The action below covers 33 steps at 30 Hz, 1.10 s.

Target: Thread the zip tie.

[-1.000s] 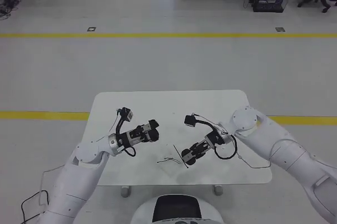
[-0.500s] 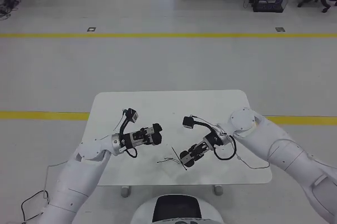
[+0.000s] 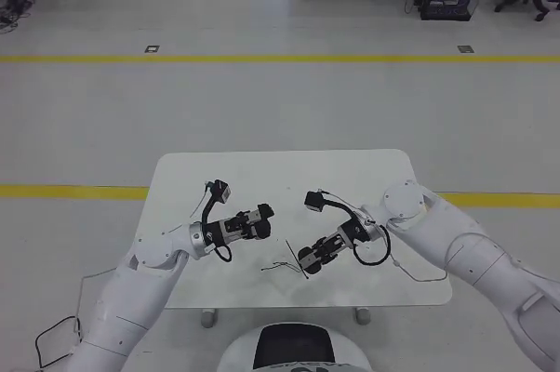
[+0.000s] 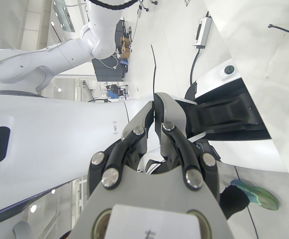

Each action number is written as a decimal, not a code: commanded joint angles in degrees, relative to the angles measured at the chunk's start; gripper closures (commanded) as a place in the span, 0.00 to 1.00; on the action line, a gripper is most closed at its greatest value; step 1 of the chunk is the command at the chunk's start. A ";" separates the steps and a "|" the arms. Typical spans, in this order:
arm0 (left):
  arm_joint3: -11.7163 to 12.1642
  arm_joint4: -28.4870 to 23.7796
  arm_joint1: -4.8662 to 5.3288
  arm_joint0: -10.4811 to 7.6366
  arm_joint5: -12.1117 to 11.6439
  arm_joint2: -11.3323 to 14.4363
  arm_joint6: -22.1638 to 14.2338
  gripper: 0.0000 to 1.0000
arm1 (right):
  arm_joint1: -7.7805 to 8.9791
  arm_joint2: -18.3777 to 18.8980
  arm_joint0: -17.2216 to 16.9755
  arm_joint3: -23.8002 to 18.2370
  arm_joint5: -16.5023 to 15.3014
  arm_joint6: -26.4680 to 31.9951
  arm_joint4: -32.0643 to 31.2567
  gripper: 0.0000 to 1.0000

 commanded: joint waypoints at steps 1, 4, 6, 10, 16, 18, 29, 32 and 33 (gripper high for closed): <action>-0.35 0.72 0.00 0.02 0.45 0.41 0.70 0.00 | 0.00 0.00 0.00 0.00 0.00 0.00 0.00 1.00; -0.79 -0.11 0.03 0.25 2.10 1.66 -0.12 0.00 | -0.13 0.11 -0.92 -0.64 0.51 -2.40 -2.44 1.00; -0.80 -1.77 0.03 0.16 2.86 2.21 -0.89 0.00 | -0.29 0.46 -1.30 -0.18 0.13 -2.50 -2.41 1.00; -0.31 -3.75 0.10 -0.15 3.17 2.51 -1.20 0.00 | -0.80 0.93 -1.57 1.21 -0.71 -2.36 -2.29 1.00; -0.33 -5.47 0.29 -0.38 3.61 2.77 -1.35 0.00 | -1.80 1.48 -1.50 2.91 -1.03 -2.10 -2.31 1.00; -0.25 -5.62 0.38 -0.43 3.66 2.90 -1.35 0.00 | -2.18 1.73 -1.54 3.37 -1.03 -1.94 -2.36 1.00; -0.12 -5.56 0.86 -0.78 2.82 3.62 -2.32 0.51 | -4.13 3.35 -1.83 5.26 -1.03 -1.95 -2.79 1.00; 0.11 -4.16 1.05 -0.88 2.92 3.76 -1.91 0.53 | -4.51 3.98 -2.05 5.59 -1.03 -1.85 -3.03 1.00; 0.07 -4.20 1.08 -0.87 2.89 3.88 -1.88 0.53 | -4.62 4.17 -2.13 5.70 -1.03 -1.81 -3.13 1.00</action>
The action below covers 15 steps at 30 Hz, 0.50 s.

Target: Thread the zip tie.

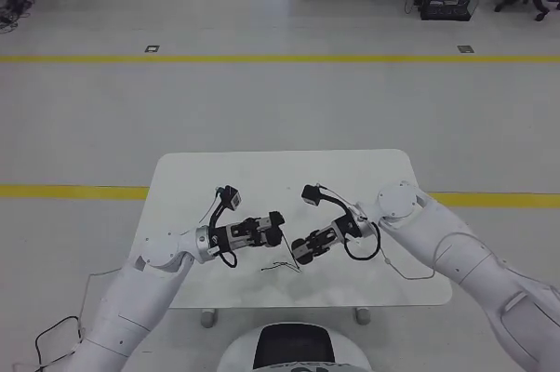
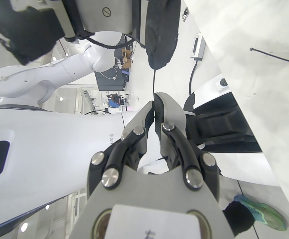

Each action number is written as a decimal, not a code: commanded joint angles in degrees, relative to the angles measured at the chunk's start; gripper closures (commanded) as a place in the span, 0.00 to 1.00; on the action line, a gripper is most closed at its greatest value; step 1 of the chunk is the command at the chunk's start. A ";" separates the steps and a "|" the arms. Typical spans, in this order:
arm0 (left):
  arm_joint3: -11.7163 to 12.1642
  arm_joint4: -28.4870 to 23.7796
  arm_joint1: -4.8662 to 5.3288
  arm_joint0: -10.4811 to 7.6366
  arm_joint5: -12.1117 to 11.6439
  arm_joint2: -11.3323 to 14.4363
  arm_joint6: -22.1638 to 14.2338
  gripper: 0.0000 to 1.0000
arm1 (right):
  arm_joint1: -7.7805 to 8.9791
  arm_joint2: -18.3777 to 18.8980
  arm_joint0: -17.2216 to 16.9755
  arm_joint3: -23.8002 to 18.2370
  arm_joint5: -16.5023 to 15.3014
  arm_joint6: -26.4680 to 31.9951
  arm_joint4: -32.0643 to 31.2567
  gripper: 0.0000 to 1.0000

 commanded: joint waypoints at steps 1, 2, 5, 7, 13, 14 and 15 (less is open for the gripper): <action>0.01 0.10 0.08 -0.02 -0.03 0.19 0.17 0.53 | -0.22 0.46 -0.21 0.23 0.00 0.00 -0.17 1.00; 0.04 0.10 0.11 -0.04 -0.05 0.24 0.20 0.53 | -0.31 0.64 -0.32 0.29 0.00 0.04 -0.25 1.00; 0.16 0.31 0.24 -0.11 -0.02 0.47 0.23 0.54 | -0.57 1.39 -0.69 0.50 0.00 0.22 -0.33 1.00; 0.23 0.33 0.31 -0.13 0.11 0.68 0.23 0.56 | -0.71 1.79 -0.91 0.59 0.00 0.48 -0.48 1.00; 0.56 0.44 0.55 -0.46 1.47 1.49 -0.51 0.58 | -1.19 2.96 -1.54 1.20 0.00 1.41 -0.25 1.00; 0.59 0.48 0.60 -0.49 1.50 1.60 -0.48 0.58 | -1.28 3.16 -1.65 1.36 0.00 1.61 -0.22 1.00; 0.61 0.49 0.63 -0.51 1.50 1.66 -0.43 0.59 | -1.36 3.29 -1.72 1.47 0.00 1.75 -0.24 1.00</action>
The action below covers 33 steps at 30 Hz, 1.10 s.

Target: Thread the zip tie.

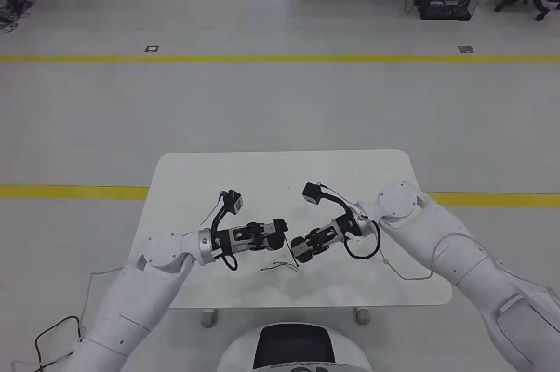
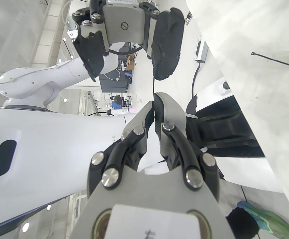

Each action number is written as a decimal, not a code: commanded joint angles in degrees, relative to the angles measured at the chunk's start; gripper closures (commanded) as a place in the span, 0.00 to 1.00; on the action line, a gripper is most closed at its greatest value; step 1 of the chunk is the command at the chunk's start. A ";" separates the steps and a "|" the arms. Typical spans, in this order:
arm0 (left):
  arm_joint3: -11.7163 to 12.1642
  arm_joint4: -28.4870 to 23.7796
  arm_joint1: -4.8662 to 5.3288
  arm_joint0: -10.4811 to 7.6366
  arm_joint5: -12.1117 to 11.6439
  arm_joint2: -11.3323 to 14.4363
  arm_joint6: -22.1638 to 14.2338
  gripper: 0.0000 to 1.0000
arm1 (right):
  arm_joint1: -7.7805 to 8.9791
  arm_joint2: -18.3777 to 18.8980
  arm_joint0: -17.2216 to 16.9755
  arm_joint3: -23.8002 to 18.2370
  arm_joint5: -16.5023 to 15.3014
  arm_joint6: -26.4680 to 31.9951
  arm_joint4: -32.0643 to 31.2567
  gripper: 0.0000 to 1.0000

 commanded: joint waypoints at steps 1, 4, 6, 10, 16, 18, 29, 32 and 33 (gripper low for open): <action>0.04 0.10 0.08 -0.05 0.01 0.15 0.12 0.59 | -0.16 0.29 -0.16 0.25 0.00 0.33 0.02 1.00; 0.04 0.20 0.20 -0.10 0.02 0.30 0.42 0.65 | -0.46 0.56 -0.39 0.73 0.00 0.77 0.16 1.00; -0.01 0.27 0.29 -0.11 0.01 0.40 0.63 0.69 | -0.68 0.67 -0.44 1.09 0.00 0.95 0.18 1.00; -0.02 0.32 0.45 -0.17 -0.03 0.59 0.77 0.65 | -1.09 0.87 -0.49 1.70 0.00 1.26 0.26 1.00; 0.24 0.64 0.65 -0.28 -0.21 1.01 1.15 0.68 | -1.65 1.24 -0.63 2.35 0.00 1.67 0.51 1.00; 0.25 0.90 0.72 -0.36 -0.24 1.21 1.33 0.71 | -1.86 1.31 -0.70 2.63 0.00 1.92 0.67 1.00; 0.62 0.74 1.00 -0.72 -0.35 2.14 1.96 0.81 | -2.77 1.83 -0.76 3.64 0.00 2.74 0.43 1.00; 0.65 0.71 1.09 -0.83 -0.29 2.33 2.05 0.82 | -2.95 2.15 -0.89 3.69 0.00 2.62 0.20 1.00; 0.67 0.66 1.13 -0.88 -0.29 2.39 2.07 0.83 | -3.01 2.28 -0.97 3.70 0.00 2.63 0.06 1.00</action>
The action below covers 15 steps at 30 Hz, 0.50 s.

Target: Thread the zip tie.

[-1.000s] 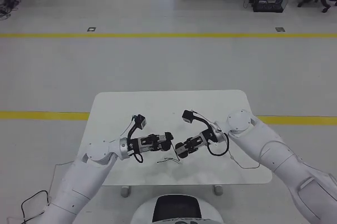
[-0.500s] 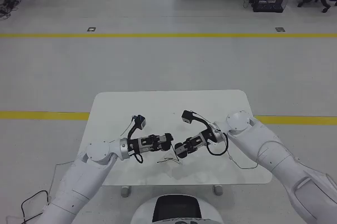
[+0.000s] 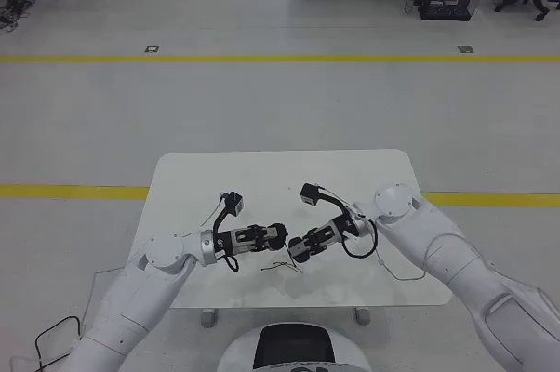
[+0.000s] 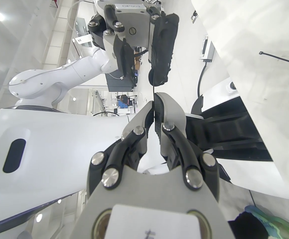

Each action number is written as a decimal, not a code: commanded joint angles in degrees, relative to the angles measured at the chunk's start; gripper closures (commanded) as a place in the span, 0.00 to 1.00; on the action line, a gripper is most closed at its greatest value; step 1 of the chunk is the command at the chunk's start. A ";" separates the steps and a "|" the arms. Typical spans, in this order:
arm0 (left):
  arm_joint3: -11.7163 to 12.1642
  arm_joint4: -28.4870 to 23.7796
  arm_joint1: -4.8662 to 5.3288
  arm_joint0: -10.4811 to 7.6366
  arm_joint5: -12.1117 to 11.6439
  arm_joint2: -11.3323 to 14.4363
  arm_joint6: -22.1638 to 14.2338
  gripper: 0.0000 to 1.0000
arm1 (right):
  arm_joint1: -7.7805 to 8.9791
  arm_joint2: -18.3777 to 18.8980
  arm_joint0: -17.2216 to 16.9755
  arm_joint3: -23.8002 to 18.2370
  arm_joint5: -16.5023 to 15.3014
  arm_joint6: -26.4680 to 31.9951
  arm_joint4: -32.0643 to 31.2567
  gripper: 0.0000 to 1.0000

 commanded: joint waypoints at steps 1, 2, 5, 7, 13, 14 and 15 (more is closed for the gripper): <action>0.03 -0.09 0.06 -0.07 -0.01 0.12 0.02 0.84 | -0.09 0.24 -0.12 0.00 0.00 -0.01 -0.26 1.00; 0.05 -0.11 0.09 -0.09 -0.04 0.19 0.03 0.84 | -0.13 0.36 -0.17 0.00 0.00 -0.02 -0.38 1.00; 0.11 -0.23 0.17 -0.19 -0.11 0.39 0.10 0.84 | -0.24 0.77 -0.36 -0.06 0.00 -0.05 -0.78 1.00; 0.14 -0.31 0.22 -0.25 -0.17 0.51 0.16 0.85 | -0.29 1.06 -0.52 -0.11 0.00 -0.01 -1.02 1.00; 0.20 -0.58 0.38 -0.36 -0.32 0.79 0.26 0.91 | -0.43 1.72 -0.89 -0.35 0.00 0.27 -1.46 1.00; 0.21 -0.61 0.42 -0.39 -0.33 0.84 0.26 0.93 | -0.46 1.79 -0.96 -0.40 0.00 0.27 -1.51 1.00; 0.22 -0.64 0.45 -0.41 -0.33 0.87 0.29 0.95 | -0.48 1.83 -1.00 -0.41 0.00 0.27 -1.55 1.00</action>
